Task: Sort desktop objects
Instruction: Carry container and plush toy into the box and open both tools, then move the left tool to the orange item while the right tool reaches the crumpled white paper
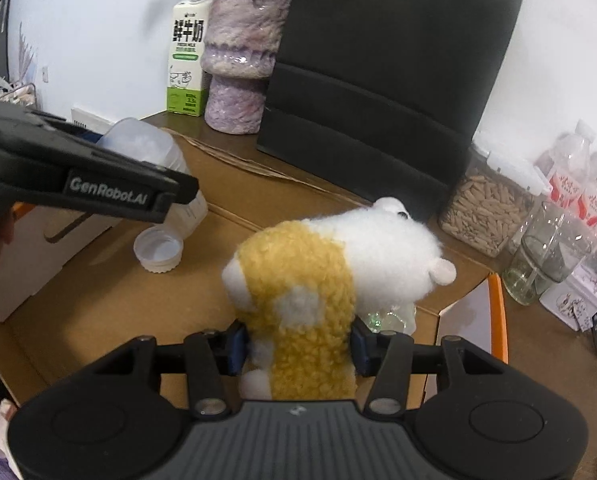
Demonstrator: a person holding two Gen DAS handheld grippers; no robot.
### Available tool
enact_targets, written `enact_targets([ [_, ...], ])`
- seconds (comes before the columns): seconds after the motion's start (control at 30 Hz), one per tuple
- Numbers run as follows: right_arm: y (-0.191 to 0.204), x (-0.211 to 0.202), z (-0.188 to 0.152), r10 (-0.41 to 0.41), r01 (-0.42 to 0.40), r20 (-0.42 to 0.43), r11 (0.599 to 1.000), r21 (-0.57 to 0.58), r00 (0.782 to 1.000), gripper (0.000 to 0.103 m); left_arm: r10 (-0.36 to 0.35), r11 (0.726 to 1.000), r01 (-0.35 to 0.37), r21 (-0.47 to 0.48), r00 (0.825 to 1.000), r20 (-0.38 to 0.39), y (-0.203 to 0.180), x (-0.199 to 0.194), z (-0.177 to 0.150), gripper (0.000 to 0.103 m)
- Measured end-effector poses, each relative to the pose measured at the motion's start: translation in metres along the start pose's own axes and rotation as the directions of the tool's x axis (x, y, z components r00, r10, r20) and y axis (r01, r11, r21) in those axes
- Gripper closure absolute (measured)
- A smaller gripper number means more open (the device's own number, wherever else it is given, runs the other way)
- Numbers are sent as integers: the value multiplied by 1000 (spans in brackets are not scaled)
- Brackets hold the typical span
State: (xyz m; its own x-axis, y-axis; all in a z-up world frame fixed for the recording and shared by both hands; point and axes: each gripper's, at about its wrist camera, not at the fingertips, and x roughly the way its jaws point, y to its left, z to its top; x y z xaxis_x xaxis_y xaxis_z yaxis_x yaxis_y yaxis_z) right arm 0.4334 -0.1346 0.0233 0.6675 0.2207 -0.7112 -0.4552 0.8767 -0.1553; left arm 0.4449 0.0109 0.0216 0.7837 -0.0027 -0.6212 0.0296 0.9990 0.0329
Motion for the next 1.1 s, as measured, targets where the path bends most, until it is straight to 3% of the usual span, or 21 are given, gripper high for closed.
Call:
enact_targets([
  [0.1,-1,-2,0,0,0,6,1000,5,1000,46,-7,1000,7,-8,1000,-1,2,-2,-2,35],
  [0.23,-2,-6,-1,-14,14,20,1000,22,1000,21,15,1000,-15,9,999,39,3,-14,-4,24],
  [0.47,-6,-24,-2,-7,3,46,997,76,999,10,23,999,-26,41,996,90,0,-49,-8,6],
  [0.8,3,-74,-10,-26,17,90,995,100,996,7,26,999,-33,40,986,163,-4,-108,-19,0],
  [0.87,5,-89,-17,-31,18,120,994,104,992,0,23,999,-31,40,982,187,-4,-123,-26,0],
  [1.1,18,-142,-57,-36,12,202,993,120,979,0,10,999,-20,34,969,248,0,-171,-66,0],
])
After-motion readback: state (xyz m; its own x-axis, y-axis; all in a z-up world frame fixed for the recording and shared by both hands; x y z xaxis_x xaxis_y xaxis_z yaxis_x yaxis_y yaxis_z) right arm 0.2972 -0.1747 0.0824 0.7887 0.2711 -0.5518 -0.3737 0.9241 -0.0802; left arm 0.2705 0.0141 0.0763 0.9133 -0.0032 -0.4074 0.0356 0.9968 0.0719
